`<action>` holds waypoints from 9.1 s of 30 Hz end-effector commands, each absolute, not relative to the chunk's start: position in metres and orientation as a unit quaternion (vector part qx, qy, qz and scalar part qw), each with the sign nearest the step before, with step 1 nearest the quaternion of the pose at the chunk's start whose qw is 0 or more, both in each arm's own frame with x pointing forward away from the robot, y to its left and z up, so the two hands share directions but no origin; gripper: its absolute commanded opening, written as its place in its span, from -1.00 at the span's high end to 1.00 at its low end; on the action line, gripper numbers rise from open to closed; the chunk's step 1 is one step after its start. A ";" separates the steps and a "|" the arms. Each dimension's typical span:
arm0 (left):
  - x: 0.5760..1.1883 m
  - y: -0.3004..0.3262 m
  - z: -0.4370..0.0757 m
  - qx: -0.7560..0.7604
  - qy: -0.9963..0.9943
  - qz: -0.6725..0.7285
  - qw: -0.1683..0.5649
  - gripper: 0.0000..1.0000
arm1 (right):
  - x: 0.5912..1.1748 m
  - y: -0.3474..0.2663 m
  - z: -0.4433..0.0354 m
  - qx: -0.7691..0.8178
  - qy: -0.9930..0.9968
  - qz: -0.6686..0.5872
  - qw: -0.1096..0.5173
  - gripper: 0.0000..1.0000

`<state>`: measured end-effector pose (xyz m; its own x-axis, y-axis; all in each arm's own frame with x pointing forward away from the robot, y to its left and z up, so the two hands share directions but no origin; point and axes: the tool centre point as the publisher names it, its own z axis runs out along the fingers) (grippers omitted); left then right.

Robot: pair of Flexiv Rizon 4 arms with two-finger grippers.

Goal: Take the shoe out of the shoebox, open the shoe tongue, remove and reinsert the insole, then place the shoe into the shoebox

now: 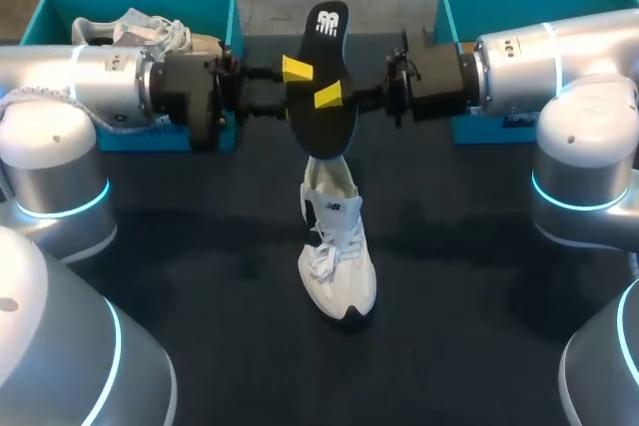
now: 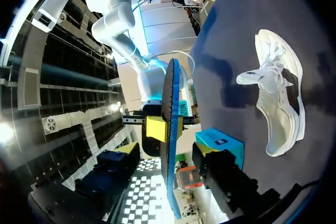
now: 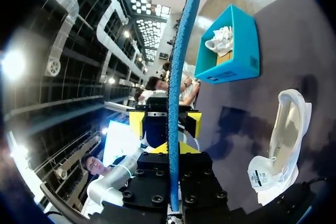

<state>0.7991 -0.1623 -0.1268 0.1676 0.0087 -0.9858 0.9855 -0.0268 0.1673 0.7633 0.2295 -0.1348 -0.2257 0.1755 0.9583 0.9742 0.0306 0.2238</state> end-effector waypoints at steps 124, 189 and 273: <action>0.834 -0.068 -0.272 0.478 0.704 -0.504 0.147 -1.00 | 0.870 0.243 -0.206 -0.099 -0.776 -0.576 0.237 1.00; 0.854 -0.073 -0.303 0.403 0.772 -0.459 0.178 -1.00 | 0.853 0.228 -0.295 -0.144 -0.752 -0.600 0.232 1.00; 0.878 -0.082 -0.308 0.426 0.757 -0.468 0.164 -1.00 | 0.808 0.218 -0.361 -0.210 -0.755 -0.583 0.214 1.00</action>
<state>0.8765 -0.0809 -0.3076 -0.5847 0.4875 -0.6485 0.7980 0.2017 -0.5679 0.8146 0.2209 -0.3562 -0.8217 0.0636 0.5664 0.5644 0.2290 0.7931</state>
